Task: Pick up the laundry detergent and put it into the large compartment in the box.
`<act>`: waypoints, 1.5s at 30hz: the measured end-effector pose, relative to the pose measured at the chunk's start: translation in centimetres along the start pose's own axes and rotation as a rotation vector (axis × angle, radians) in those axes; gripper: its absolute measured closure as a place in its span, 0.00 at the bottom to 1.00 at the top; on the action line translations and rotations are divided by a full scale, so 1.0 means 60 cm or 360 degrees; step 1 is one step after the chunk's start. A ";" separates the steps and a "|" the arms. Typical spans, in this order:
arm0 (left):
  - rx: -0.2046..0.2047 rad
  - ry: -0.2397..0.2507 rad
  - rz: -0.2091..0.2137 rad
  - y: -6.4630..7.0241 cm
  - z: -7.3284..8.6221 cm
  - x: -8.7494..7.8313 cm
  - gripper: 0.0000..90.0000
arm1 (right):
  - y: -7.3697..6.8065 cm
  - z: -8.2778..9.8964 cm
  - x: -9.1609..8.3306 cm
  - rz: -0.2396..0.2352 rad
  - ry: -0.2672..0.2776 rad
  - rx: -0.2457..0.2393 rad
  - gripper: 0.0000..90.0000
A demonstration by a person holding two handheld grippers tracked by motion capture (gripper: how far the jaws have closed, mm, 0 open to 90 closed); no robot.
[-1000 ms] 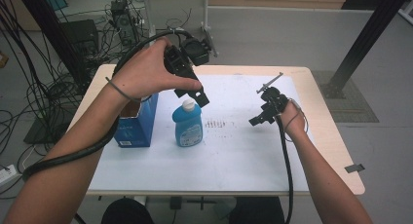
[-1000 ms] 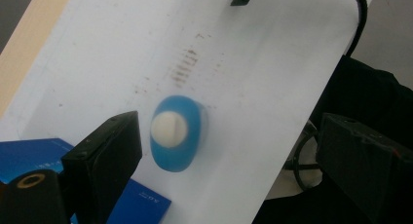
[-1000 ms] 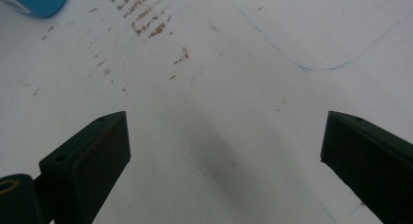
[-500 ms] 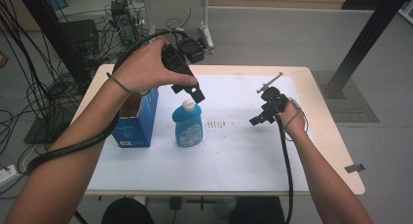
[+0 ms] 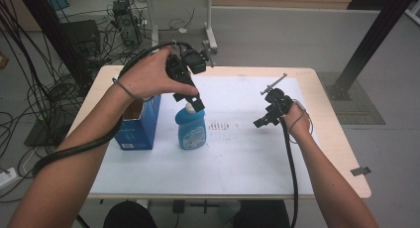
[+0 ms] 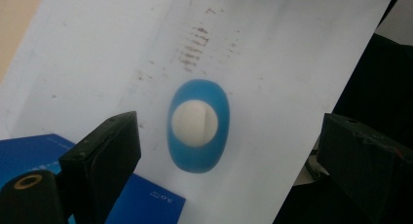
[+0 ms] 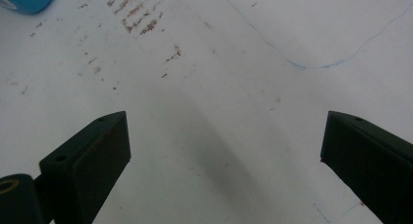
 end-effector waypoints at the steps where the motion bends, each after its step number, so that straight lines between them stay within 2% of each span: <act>1: 0.0014 -0.0002 0.0001 -0.001 0.001 0.005 0.10 | 0.000 0.000 0.000 0.0000 -0.0001 0.0004 0.04; 18: 0.0029 0.0003 0.0027 -0.015 0.009 0.039 0.11 | -0.002 -0.001 0.003 -0.0007 -0.0004 -0.0005 0.04; 45: 0.0023 -0.0039 0.0052 -0.028 0.025 0.101 0.11 | -0.001 -0.002 0.007 -0.0009 -0.0014 -0.0007 0.04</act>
Point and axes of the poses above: each handheld gripper's, and its own axes: x roughly forward along the jaws, z roughly out of its underside, y roughly to its right, the point moved 9 cm from there along x, roughly forward along the jaws, and after that the axes turned 5 degrees about -x, right-handed, at the moved point
